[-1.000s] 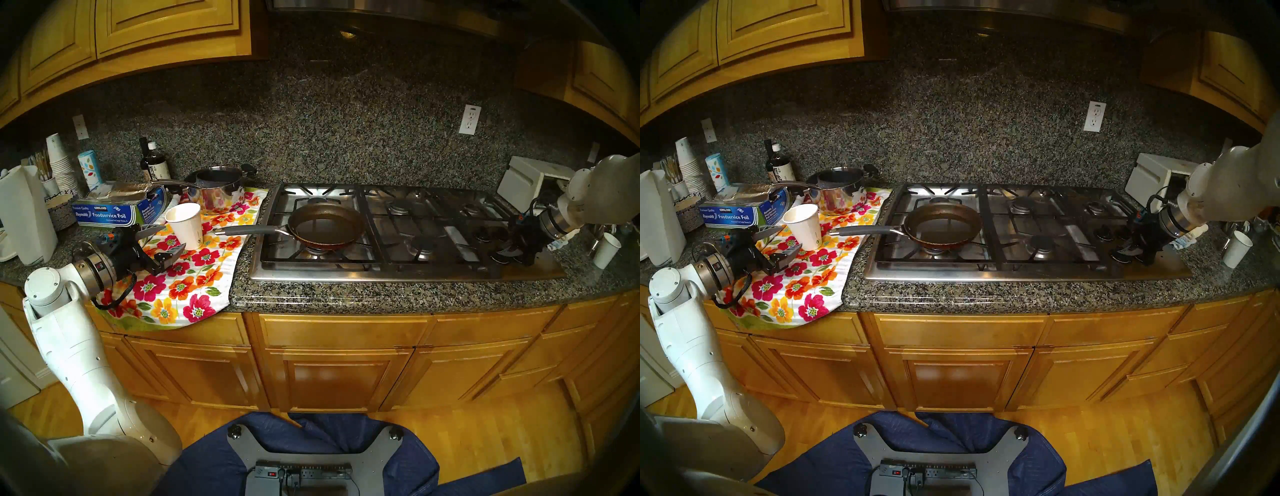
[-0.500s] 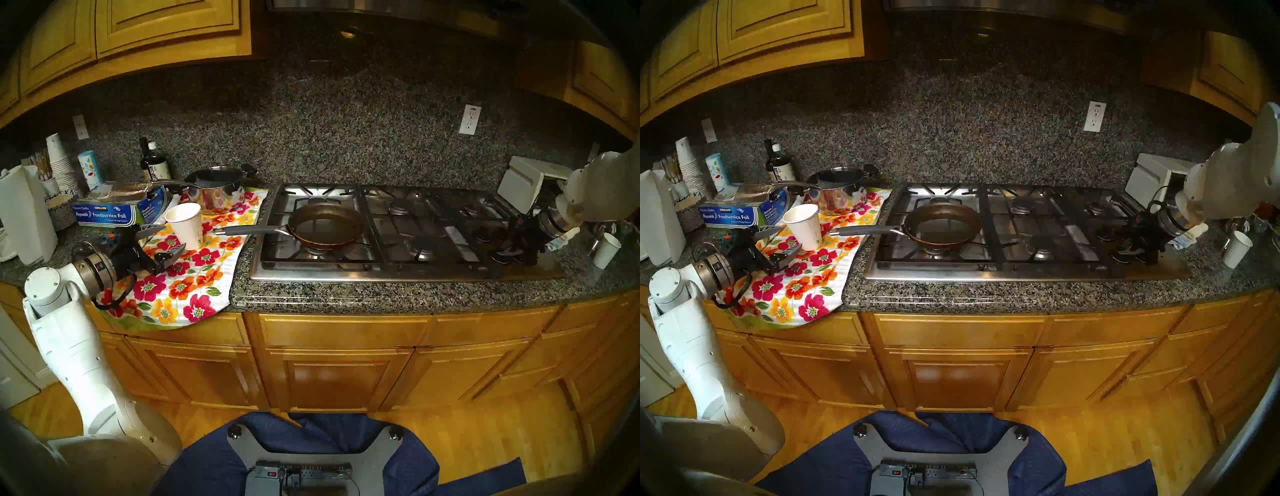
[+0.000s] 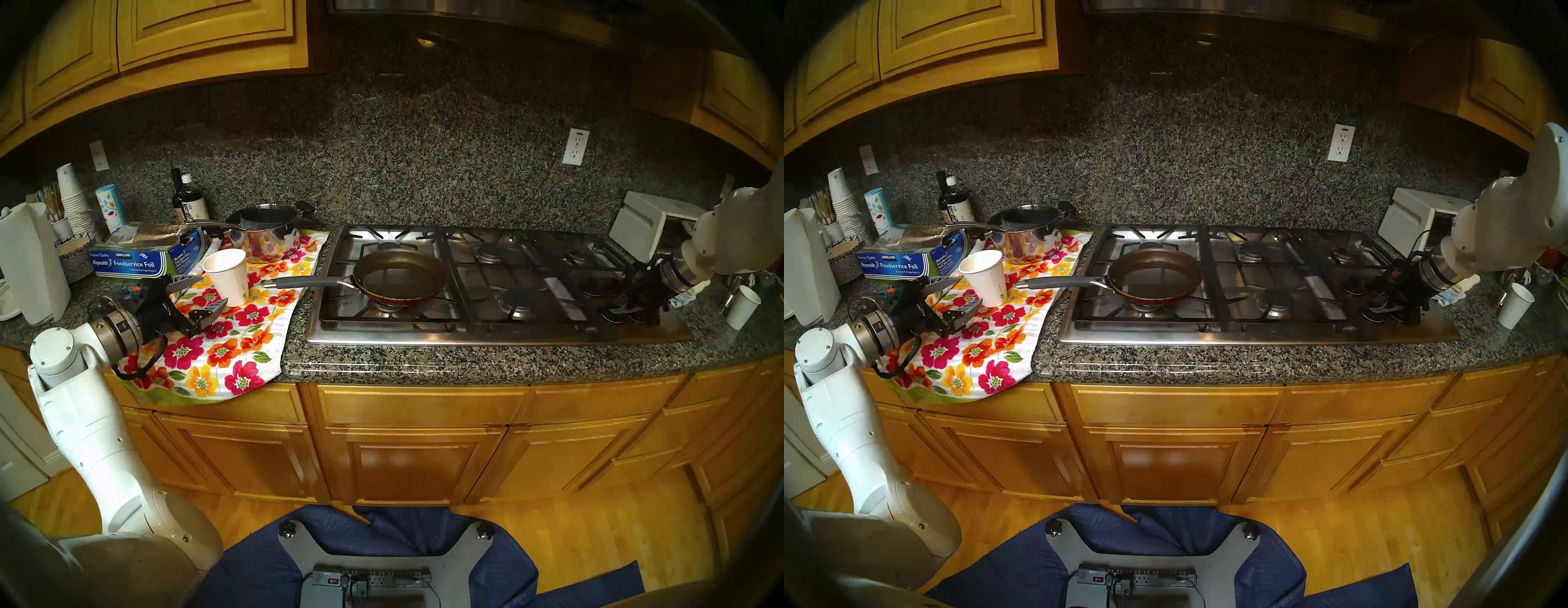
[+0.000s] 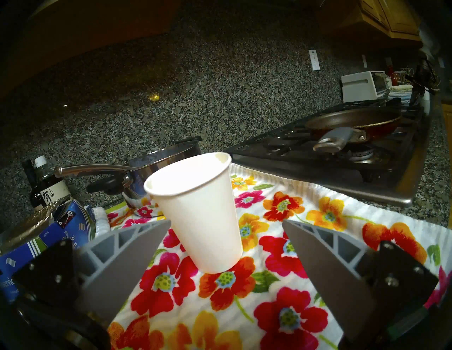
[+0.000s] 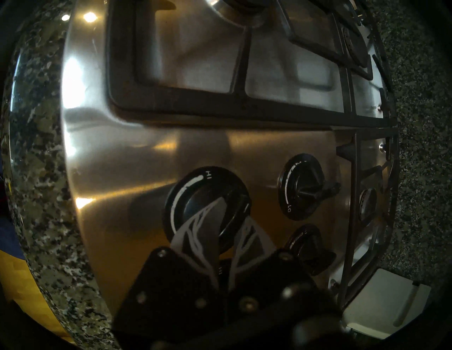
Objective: Pick up the water cup, pour water into the pot, turn on the stove
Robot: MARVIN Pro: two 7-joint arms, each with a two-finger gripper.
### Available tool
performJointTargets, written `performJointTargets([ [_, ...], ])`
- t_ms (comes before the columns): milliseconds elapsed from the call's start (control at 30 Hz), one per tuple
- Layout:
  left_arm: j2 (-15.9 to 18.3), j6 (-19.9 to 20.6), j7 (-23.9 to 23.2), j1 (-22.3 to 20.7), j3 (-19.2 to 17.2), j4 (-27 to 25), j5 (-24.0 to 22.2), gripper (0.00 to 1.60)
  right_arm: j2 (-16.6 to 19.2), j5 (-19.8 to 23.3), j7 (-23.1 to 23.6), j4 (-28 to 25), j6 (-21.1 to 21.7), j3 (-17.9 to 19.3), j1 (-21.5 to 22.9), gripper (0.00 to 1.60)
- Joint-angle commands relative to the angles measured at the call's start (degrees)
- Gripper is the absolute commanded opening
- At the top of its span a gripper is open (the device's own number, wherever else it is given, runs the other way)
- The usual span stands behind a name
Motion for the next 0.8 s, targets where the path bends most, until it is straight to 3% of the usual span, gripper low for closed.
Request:
performJointTargets([
  [0, 0.5, 0.06, 0.12, -1.57, -0.17, -1.21, -1.18, 1.6, 0.63, -3.24, -3.03, -0.02, 1.41, -3.44, -3.79, 0.0],
  [767, 0.5, 0.04, 0.12, -1.55, -0.14, -1.19, -1.09, 1.6, -0.27, -9.74, -11.53, 3.57, -5.01, -8.45, -7.57, 0.0],
])
